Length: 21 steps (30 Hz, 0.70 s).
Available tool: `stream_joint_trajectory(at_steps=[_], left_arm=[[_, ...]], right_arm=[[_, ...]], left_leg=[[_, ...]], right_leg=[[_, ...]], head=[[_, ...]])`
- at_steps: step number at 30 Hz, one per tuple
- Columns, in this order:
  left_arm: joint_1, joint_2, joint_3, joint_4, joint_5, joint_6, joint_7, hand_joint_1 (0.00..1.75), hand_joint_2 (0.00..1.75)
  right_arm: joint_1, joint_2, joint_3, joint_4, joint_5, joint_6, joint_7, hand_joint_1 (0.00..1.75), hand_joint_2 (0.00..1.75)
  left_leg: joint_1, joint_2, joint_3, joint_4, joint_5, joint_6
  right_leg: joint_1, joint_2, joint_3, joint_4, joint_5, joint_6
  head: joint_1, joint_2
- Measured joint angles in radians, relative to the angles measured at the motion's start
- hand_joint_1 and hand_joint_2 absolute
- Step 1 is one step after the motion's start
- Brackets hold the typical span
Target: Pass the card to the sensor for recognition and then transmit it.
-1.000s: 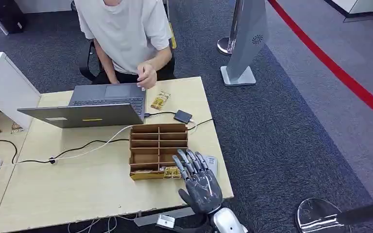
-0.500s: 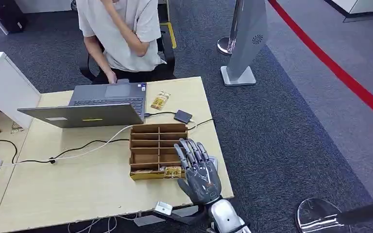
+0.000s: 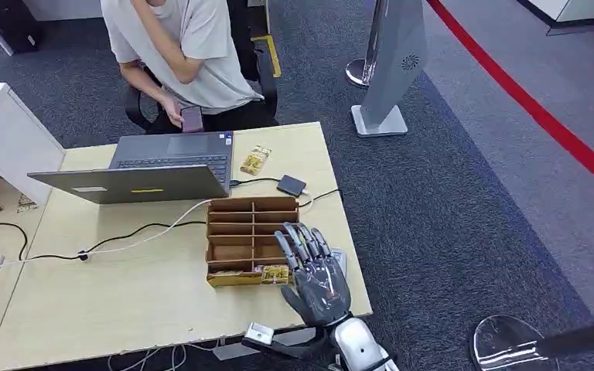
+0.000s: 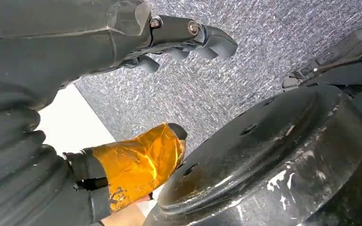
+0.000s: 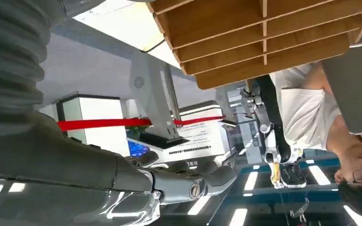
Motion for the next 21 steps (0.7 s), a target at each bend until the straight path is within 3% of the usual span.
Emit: stream_joint_trajectory(at_steps=[21], left_arm=[[0.000, 0.000, 0.000, 0.000, -0.006, 0.002, 0.001, 0.00, 1.75]], right_arm=[[-0.007, 0.000, 0.014, 0.021, 0.002, 0.000, 0.014, 0.00, 1.75]], left_leg=[[0.000, 0.000, 0.000, 0.000, 0.000, 0.000]], right_leg=[[0.000, 0.000, 0.000, 0.000, 0.000, 0.000]], head=[[0.000, 0.000]])
